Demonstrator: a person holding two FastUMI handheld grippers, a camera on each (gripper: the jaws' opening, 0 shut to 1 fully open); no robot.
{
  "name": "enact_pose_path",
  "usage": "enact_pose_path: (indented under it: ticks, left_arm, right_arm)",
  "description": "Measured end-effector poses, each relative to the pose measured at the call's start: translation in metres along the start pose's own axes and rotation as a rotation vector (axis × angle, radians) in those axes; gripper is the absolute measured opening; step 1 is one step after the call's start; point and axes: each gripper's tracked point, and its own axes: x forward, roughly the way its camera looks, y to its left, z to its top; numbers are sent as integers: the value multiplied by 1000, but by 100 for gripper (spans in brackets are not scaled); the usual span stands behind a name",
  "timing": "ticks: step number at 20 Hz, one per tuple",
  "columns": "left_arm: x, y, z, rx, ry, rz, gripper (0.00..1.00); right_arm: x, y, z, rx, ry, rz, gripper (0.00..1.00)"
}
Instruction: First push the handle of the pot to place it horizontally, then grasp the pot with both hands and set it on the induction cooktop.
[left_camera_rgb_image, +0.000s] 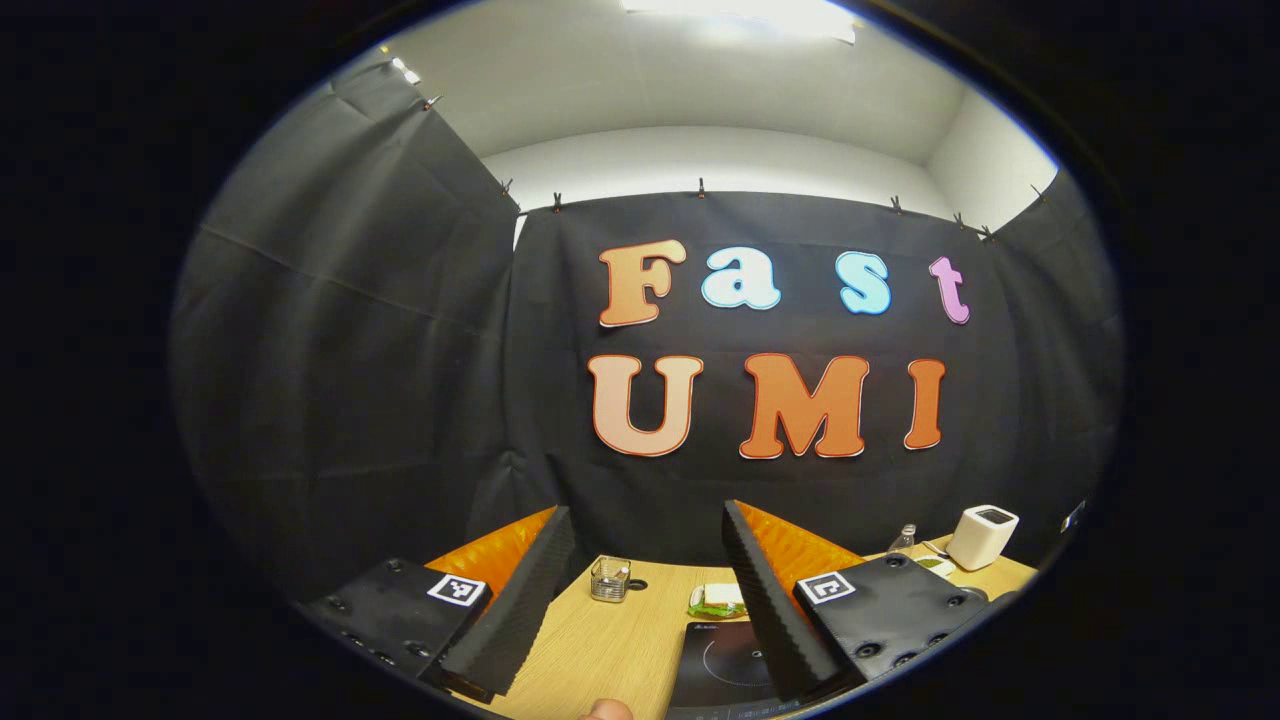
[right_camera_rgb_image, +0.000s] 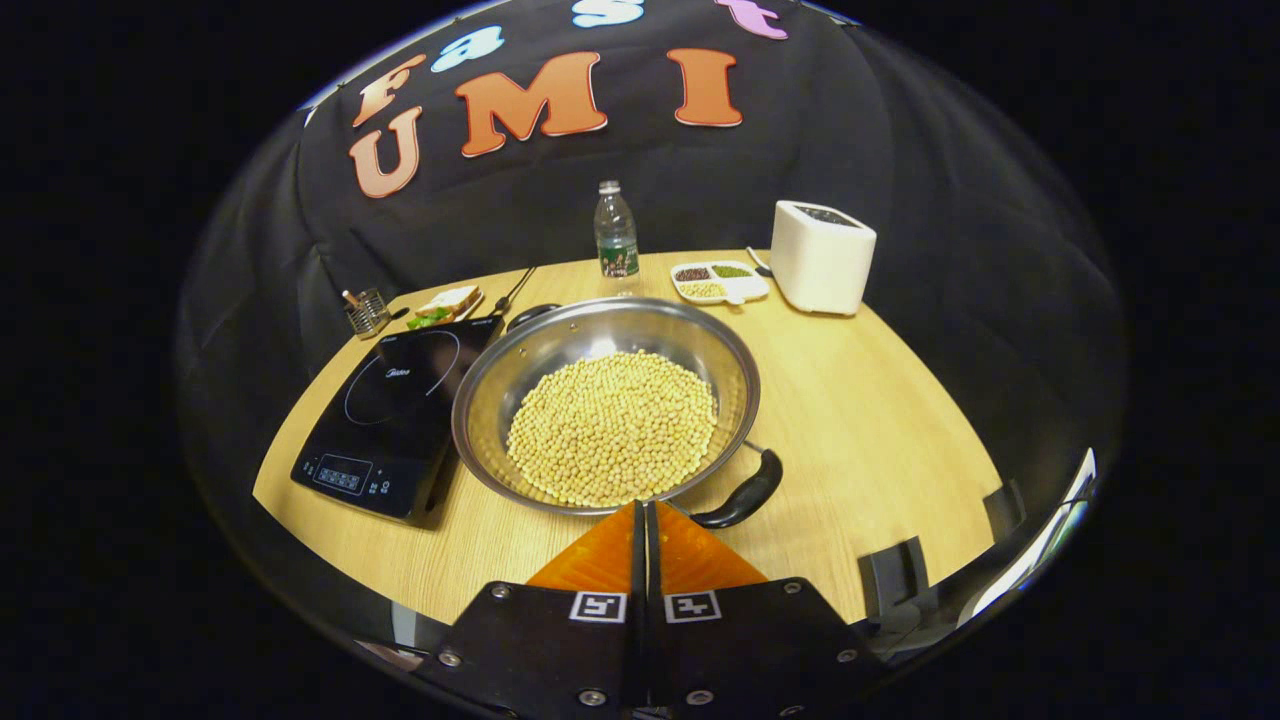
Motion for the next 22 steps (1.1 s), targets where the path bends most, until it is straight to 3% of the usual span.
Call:
enact_pose_path:
  ticks: [7,22]
  left_arm:
    - [3,0,-5,2,20,4,99]
    - [10,-6,-6,28,32,12,99]
  right_arm:
    - [21,-5,-23,37,82,3,0]
    - [55,-43,-16,199,122,-36,0]
